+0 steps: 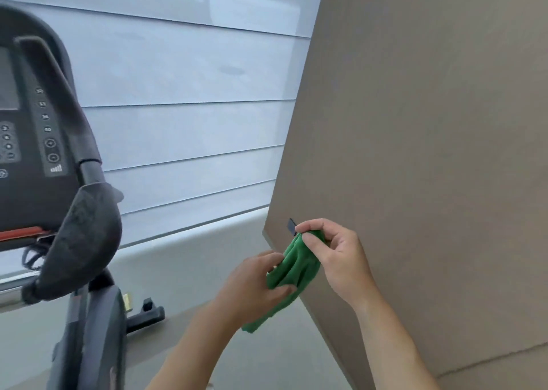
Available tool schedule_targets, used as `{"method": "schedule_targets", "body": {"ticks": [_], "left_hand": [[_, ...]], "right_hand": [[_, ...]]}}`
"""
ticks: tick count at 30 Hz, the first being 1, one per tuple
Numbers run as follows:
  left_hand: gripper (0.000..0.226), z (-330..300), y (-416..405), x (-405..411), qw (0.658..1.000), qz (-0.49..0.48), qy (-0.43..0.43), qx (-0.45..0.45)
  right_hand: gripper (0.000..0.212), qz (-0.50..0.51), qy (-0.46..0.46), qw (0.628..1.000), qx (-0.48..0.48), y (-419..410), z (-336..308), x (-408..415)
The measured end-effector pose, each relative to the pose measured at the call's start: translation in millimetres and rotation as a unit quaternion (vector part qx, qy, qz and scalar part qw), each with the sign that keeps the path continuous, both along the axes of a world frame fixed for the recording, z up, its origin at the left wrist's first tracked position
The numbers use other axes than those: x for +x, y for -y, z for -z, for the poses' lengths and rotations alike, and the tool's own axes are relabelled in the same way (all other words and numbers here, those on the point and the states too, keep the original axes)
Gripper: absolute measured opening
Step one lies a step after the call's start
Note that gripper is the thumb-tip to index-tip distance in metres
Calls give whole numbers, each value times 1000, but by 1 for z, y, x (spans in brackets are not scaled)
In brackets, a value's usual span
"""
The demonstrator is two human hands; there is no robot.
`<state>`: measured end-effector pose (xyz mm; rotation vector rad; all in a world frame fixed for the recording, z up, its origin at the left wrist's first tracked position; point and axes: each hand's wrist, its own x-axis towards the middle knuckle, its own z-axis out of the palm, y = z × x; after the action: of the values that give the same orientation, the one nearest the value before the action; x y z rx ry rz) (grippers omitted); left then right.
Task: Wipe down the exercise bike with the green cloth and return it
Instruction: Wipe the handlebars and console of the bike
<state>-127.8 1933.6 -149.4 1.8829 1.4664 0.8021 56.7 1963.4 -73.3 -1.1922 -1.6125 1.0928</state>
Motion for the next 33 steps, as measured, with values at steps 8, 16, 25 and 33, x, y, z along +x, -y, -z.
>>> {"method": "schedule_targets", "body": {"ticks": [8,16,25,33], "left_hand": [[2,6,-35,-70,975,-219,3,39],[19,-24,-60,-116,947,-305,82,63],[16,-77,-51,-115,857,-459,95,215],[15,-94,-7,-111,761,-603,28,239]], "right_hand": [[30,-67,11,998,13,-75,6,-57],[39,-195,72,978,-1,-169,8,-94],[74,-517,119,846,51,-214,26,-178],[17,-605,21,795,35,-183,48,-228]]}}
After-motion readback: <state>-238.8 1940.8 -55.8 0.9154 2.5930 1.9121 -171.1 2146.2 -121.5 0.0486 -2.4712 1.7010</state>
